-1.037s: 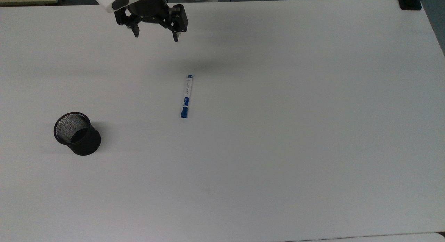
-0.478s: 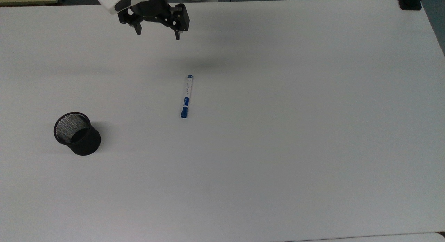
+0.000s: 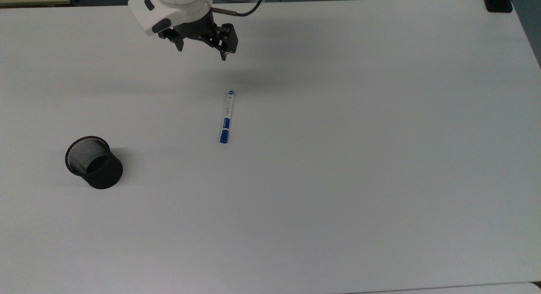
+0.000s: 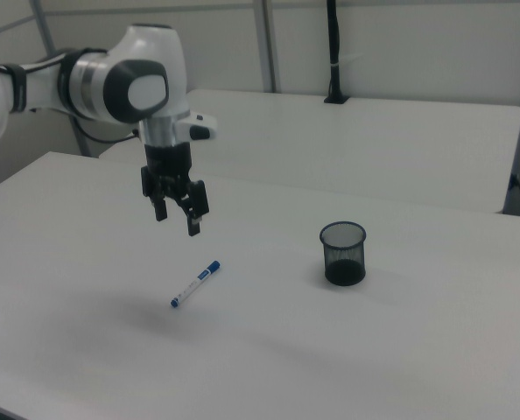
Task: Insert the marker
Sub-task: 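Move the open gripper down over the white blue-capped marker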
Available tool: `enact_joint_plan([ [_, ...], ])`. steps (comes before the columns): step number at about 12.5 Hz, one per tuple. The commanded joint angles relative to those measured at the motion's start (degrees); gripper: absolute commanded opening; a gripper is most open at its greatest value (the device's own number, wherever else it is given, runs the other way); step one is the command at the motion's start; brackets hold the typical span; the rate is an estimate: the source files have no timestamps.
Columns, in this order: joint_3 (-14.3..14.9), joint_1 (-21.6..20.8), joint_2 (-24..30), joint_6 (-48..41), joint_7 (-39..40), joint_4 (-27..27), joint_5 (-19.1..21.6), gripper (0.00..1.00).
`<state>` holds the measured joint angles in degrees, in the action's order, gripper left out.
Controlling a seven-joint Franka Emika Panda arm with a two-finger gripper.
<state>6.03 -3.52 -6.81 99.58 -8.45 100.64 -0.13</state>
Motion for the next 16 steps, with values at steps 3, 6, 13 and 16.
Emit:
enact_joint_plan([
  [3,0.2,-0.2,0.7,10.8,-1.5,6.3,1.4,0.94],
  [6,0.2,-0.3,-2.1,13.0,0.2,6.5,1.3,0.91],
  [13,0.2,-1.3,-11.9,26.9,-0.6,5.4,1.4,0.88],
  [16,0.2,-2.4,-15.7,29.5,-1.0,4.3,1.4,0.88],
])
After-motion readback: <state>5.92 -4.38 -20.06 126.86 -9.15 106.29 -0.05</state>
